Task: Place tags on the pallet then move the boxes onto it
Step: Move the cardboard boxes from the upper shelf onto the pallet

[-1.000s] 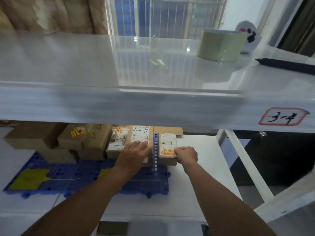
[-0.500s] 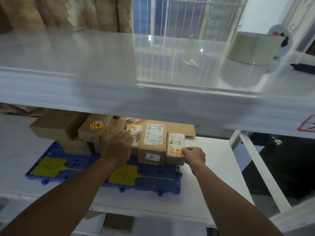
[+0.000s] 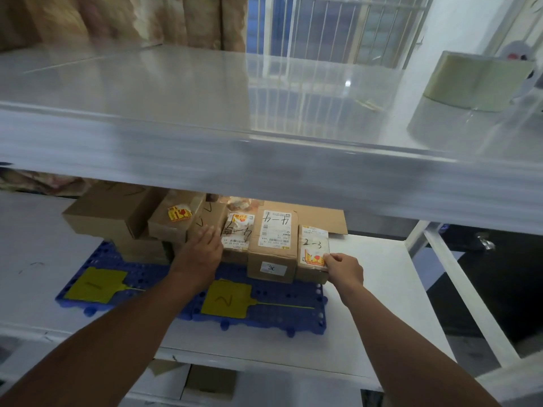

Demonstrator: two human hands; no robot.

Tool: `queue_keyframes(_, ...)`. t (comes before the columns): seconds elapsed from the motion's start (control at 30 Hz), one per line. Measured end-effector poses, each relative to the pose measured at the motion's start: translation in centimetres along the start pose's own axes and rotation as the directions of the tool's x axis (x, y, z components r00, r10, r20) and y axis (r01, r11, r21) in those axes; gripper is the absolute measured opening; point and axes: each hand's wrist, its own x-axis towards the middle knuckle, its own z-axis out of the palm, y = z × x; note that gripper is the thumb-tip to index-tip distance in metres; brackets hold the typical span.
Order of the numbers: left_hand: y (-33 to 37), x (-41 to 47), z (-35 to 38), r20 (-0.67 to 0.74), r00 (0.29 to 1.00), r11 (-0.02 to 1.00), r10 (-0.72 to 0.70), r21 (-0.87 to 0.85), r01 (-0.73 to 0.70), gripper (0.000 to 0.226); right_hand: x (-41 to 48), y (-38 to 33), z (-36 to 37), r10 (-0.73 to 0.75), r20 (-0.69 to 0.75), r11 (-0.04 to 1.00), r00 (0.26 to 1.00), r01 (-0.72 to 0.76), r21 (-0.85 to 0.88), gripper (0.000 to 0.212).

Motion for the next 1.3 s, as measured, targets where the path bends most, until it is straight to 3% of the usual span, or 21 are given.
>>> queue_keyframes(0.37,-0.1,-2.0,0.0,-0.025,0.999,0.997,0.042,-0.061,-0.043,0.057,-1.2,-0.8,0.1,-0.042,0.065,0.999,0.997,0.042,-0.004,0.038)
queue_keyframes(0.57,0.0,-4.4,0.0,-0.151,0.932,0.939,0.329,-0.055,-0.341,0.027,-2.0,-1.0,-0.2,0.022,0.099,0.998,0.995,-0.016,-0.06,0.054)
queue_keyframes(0.67,0.0,-6.0,-0.9,-0.057,0.909,0.902,0.413,-0.113,-0.417,0.015,-2.5,-0.7,-0.9,0.046,0.106,0.994,0.993,-0.034,-0.107,0.059)
queue_keyframes(0.77,-0.1,-7.2,-2.0,0.151,0.917,0.919,0.368,-0.207,-0.335,0.022,-2.9,-0.7,-1.6,0.046,0.132,0.994,0.99,-0.032,-0.106,0.054)
queue_keyframes(0.87,-0.9,-7.9,-2.7,0.161,0.962,0.961,0.22,-0.207,-0.185,0.03,-3.9,-1.6,-2.7,-0.007,0.128,0.985,0.992,0.029,-0.17,0.054)
queue_keyframes(0.93,-1.5,-8.0,-3.4,0.177,0.977,0.963,0.118,-0.259,-0.069,0.052,-4.8,-2.1,-3.4,-0.053,0.112,0.95,0.992,0.085,-0.301,0.055)
queue_keyframes(1.0,-1.9,-8.0,-4.8,0.162,0.987,0.946,0.024,-0.322,0.03,0.065,-6.4,-2.7,-3.9,-0.121,0.11,0.883,0.987,0.158,-0.441,0.054)
queue_keyframes(1.07,-2.1,-8.1,-6.8,0.185,0.982,0.922,-0.031,-0.374,0.1,0.06,-8.1,-3.7,-4.0,-0.221,0.14,0.808,0.965,0.262,-0.527,0.054)
queue_keyframes(1.13,-2.4,-8.1,-8.4,0.13,0.991,0.905,-0.026,-0.418,0.079,0.058,-10.2,-5.4,-4.1,-0.302,0.176,0.738,0.937,0.347,-0.579,0.056)
queue_keyframes(1.23,-3.8,-9.1,-11.0,0.091,0.994,0.869,-0.055,-0.486,0.093,0.053,-14.0,-8.9,-3.8,-0.415,0.274,0.549,0.867,0.48,-0.685,0.059)
queue_keyframes(1.3,-4.7,-9.3,-11.8,0.06,0.995,0.846,-0.077,-0.524,0.097,0.053,-16.9,-11.4,-3.1,-0.464,0.287,0.494,0.838,0.514,-0.701,0.06)
